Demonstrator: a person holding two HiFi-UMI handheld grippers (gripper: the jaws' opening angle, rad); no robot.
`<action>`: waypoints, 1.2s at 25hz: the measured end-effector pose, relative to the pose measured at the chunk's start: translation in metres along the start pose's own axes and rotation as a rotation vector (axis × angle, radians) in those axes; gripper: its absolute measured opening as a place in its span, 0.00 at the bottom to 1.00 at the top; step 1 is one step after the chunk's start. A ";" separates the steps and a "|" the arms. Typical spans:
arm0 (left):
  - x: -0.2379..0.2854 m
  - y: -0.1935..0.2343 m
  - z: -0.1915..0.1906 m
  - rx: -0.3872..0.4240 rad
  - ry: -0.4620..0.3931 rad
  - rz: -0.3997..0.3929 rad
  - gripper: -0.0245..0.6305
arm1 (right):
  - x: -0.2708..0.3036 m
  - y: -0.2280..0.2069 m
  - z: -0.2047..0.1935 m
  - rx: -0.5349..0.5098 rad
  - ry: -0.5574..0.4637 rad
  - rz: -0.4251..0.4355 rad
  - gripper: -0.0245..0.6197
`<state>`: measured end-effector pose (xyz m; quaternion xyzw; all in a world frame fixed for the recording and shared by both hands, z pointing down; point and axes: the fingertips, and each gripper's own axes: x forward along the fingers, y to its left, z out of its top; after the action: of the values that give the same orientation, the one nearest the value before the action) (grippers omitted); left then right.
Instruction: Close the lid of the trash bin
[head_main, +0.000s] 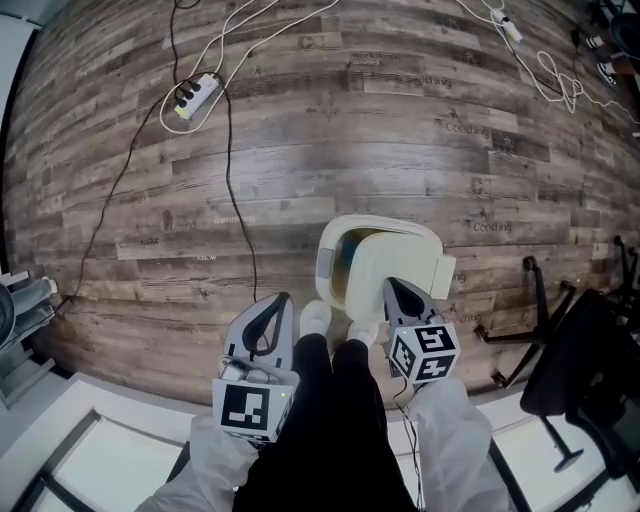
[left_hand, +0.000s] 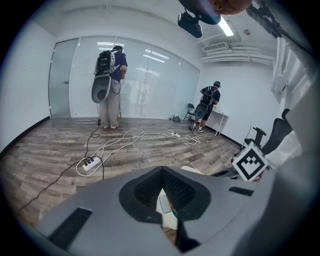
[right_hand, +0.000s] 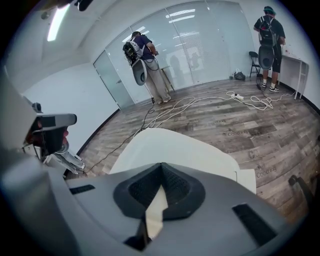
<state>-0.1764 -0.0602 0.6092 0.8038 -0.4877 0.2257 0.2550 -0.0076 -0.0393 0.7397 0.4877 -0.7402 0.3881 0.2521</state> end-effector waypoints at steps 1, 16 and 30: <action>0.000 0.001 -0.001 -0.001 0.000 0.003 0.04 | 0.003 0.001 -0.002 -0.013 0.008 0.000 0.07; -0.006 0.025 -0.019 -0.044 0.015 0.050 0.04 | 0.044 0.006 -0.021 -0.111 0.098 0.005 0.07; -0.007 0.038 -0.028 -0.067 0.021 0.062 0.04 | 0.069 0.003 -0.037 -0.139 0.162 -0.005 0.07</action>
<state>-0.2172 -0.0524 0.6338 0.7769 -0.5169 0.2257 0.2796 -0.0385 -0.0443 0.8121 0.4380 -0.7413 0.3735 0.3452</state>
